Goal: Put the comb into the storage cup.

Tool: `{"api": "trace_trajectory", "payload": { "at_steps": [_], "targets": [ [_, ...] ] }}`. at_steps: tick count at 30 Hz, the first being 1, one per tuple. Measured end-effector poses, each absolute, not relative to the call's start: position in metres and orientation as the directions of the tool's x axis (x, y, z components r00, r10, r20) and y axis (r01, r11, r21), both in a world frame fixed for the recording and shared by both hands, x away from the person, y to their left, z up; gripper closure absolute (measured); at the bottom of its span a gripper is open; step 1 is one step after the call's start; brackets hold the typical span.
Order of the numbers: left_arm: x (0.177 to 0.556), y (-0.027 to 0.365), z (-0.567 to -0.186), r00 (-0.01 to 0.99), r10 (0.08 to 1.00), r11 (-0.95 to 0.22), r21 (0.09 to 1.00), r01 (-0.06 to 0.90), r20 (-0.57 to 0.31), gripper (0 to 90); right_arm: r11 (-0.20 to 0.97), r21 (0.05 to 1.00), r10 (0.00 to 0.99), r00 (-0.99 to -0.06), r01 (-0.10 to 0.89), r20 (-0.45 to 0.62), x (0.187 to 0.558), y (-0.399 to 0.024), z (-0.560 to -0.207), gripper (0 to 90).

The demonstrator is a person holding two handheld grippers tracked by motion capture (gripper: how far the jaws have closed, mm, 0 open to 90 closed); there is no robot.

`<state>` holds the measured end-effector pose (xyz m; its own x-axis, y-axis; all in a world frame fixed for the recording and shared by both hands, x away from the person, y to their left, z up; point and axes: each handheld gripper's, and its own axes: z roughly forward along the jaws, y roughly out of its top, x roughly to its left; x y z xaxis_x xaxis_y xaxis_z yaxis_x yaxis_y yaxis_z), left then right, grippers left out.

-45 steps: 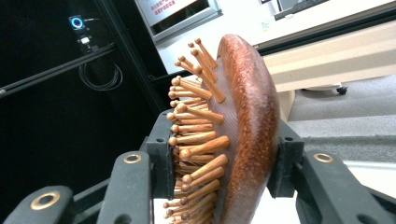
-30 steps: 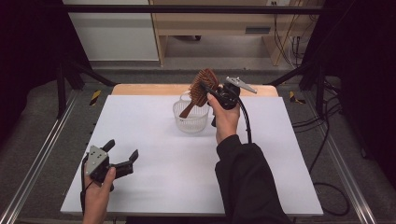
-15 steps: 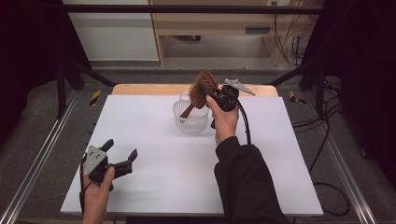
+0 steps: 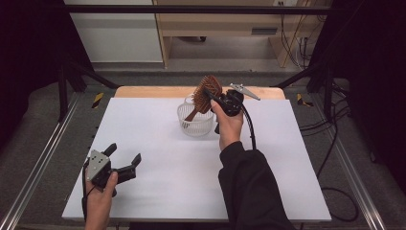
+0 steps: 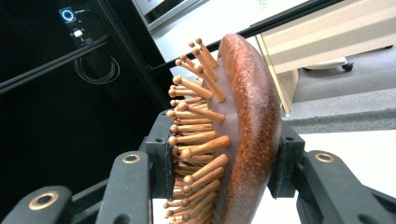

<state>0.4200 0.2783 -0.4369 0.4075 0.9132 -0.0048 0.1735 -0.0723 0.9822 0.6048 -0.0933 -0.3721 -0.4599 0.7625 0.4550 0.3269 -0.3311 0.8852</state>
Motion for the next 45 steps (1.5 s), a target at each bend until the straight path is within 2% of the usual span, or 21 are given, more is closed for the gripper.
{"api": "trace_trajectory", "payload": {
  "at_steps": [45],
  "targets": [
    [0.421,0.281,-0.437,0.400,0.916,-0.062,0.982,0.177,-0.015,4.1,-0.390,0.852,0.747,-0.421,0.350,0.515,0.611,-0.096,-0.396,52.7]
  ]
}}
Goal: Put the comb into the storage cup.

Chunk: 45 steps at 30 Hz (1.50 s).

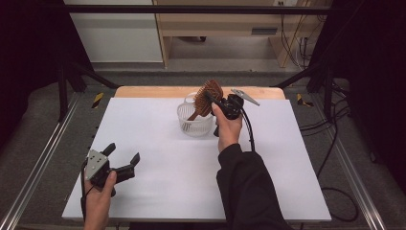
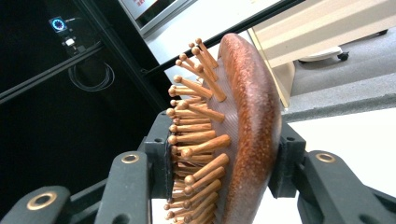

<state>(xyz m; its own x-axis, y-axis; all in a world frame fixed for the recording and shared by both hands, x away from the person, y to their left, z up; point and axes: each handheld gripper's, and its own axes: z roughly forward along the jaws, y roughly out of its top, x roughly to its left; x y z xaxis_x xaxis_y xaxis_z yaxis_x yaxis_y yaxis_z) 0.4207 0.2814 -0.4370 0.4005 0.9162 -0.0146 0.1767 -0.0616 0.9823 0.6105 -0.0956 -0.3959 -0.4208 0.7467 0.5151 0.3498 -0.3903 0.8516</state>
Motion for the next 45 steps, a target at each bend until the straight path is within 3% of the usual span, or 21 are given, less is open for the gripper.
{"api": "trace_trajectory", "payload": {
  "at_steps": [45],
  "targets": [
    [0.4207,0.2800,-0.4367,0.406,0.914,-0.069,0.982,0.177,-0.009,4.4,-0.400,0.844,0.730,-0.432,0.357,0.529,0.6097,-0.1041,-0.4019,52.2]
  ]
}}
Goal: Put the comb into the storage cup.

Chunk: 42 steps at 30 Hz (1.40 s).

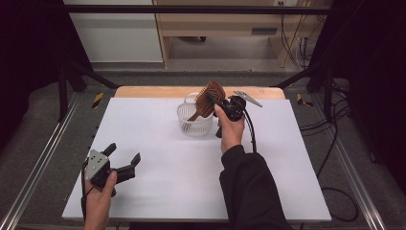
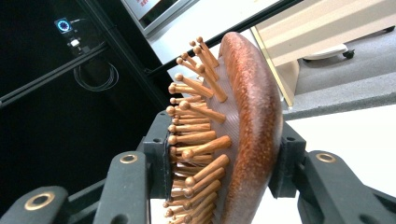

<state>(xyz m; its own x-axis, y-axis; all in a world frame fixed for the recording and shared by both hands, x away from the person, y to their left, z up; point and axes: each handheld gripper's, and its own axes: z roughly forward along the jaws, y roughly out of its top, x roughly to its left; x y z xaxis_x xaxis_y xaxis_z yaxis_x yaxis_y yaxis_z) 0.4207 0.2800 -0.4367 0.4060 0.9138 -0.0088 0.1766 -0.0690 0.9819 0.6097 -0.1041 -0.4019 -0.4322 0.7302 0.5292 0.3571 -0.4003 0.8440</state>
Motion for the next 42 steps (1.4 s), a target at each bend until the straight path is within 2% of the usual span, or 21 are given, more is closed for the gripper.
{"api": "trace_trajectory", "payload": {
  "at_steps": [22,42],
  "targets": [
    [0.421,0.280,-0.437,0.407,0.913,-0.072,0.981,0.178,-0.007,4.5,-0.384,0.840,0.720,-0.446,0.383,0.532,0.611,-0.116,-0.407,49.8],
    [0.421,0.280,-0.437,0.409,0.912,-0.071,0.982,0.178,-0.009,4.4,-0.339,0.862,0.736,-0.465,0.378,0.493,0.611,-0.116,-0.406,46.6]
  ]
}}
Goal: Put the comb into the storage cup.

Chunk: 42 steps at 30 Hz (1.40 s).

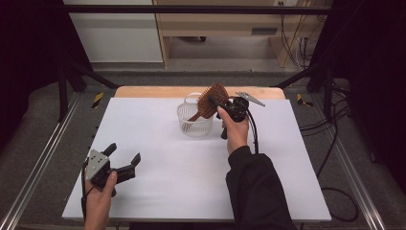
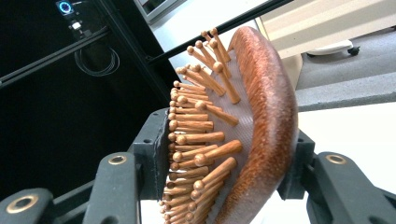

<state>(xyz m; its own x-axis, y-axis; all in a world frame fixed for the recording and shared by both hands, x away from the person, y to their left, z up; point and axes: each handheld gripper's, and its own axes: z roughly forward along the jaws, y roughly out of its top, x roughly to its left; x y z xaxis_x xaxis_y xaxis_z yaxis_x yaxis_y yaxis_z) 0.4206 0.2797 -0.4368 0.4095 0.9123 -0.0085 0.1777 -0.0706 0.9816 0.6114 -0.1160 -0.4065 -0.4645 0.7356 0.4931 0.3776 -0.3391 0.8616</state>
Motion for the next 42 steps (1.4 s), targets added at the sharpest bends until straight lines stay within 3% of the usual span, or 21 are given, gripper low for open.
{"api": "trace_trajectory", "payload": {
  "at_steps": [24,42],
  "targets": [
    [0.4212,0.2793,-0.4375,0.411,0.912,-0.071,0.980,0.185,-0.012,4.5,-0.270,0.879,0.752,-0.484,0.394,0.448,0.6120,-0.1152,-0.4049,36.2],
    [0.4213,0.2792,-0.4377,0.411,0.912,-0.071,0.980,0.186,-0.012,4.5,-0.250,0.882,0.770,-0.469,0.401,0.432,0.6114,-0.1153,-0.4038,18.6]
  ]
}}
